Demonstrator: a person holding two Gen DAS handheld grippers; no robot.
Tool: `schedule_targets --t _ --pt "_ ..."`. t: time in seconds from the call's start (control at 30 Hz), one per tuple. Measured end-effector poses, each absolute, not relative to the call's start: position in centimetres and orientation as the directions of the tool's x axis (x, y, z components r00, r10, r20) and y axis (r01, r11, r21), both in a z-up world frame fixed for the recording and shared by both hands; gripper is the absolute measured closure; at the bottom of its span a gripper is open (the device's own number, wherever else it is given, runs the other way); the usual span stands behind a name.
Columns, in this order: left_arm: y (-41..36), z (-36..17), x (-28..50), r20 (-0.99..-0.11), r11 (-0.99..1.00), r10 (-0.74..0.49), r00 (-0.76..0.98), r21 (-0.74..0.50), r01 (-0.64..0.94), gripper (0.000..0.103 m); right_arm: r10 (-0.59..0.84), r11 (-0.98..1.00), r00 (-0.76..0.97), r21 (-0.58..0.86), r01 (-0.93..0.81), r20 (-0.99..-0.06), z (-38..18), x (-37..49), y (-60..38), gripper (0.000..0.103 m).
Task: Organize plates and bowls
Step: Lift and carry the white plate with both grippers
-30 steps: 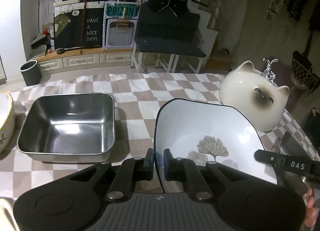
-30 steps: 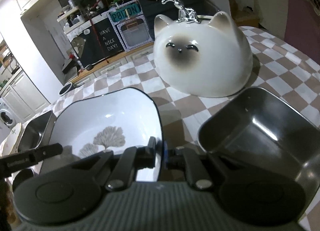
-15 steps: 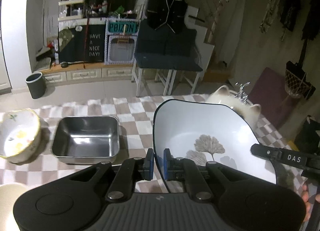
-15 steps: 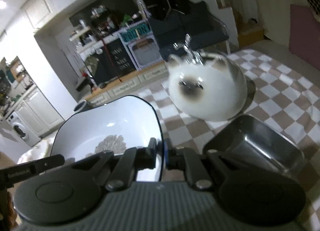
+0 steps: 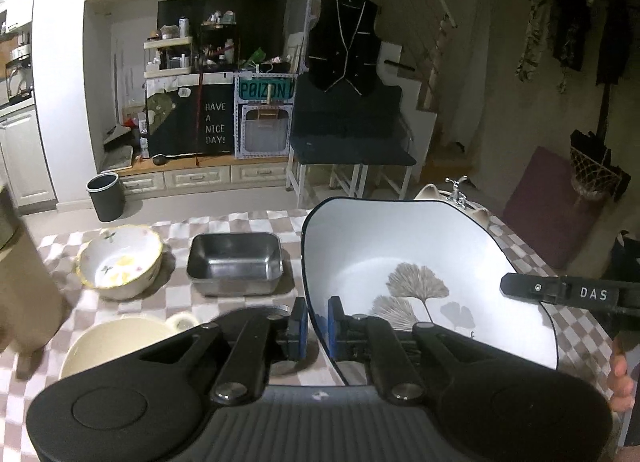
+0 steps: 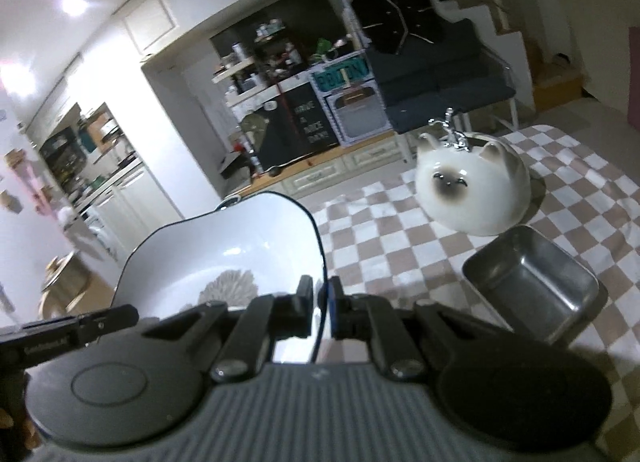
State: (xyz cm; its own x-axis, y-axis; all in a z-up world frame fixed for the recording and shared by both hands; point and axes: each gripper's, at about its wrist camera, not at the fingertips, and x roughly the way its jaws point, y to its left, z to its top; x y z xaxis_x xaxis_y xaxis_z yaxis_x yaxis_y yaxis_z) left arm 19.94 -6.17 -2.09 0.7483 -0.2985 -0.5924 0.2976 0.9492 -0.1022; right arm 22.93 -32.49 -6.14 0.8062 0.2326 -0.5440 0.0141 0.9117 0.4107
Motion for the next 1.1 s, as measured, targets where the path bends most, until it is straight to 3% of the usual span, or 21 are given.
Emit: schedule_targets --t 0.3,0.67,1.1 --pt "-5.6 -4.9 15.8 -0.645 0.934 -0.311 0.698 -0.072 0.350 0.090 0.255 0.899 0.741 0.435 0.055 -0.622 -7.2 19.3 -31.9 0.091" --pt "-3.2 -9.4 16.4 -0.726 0.945 -0.266 0.634 -0.066 0.321 0.089 0.219 0.958 0.614 0.286 0.012 -0.758 -9.5 21.2 -28.1 0.091" --pt "-4.8 -14.2 18.0 -0.825 0.939 -0.259 0.503 -0.093 0.331 0.082 0.152 0.979 0.552 0.203 0.032 -0.820 -11.1 21.9 -27.4 0.091"
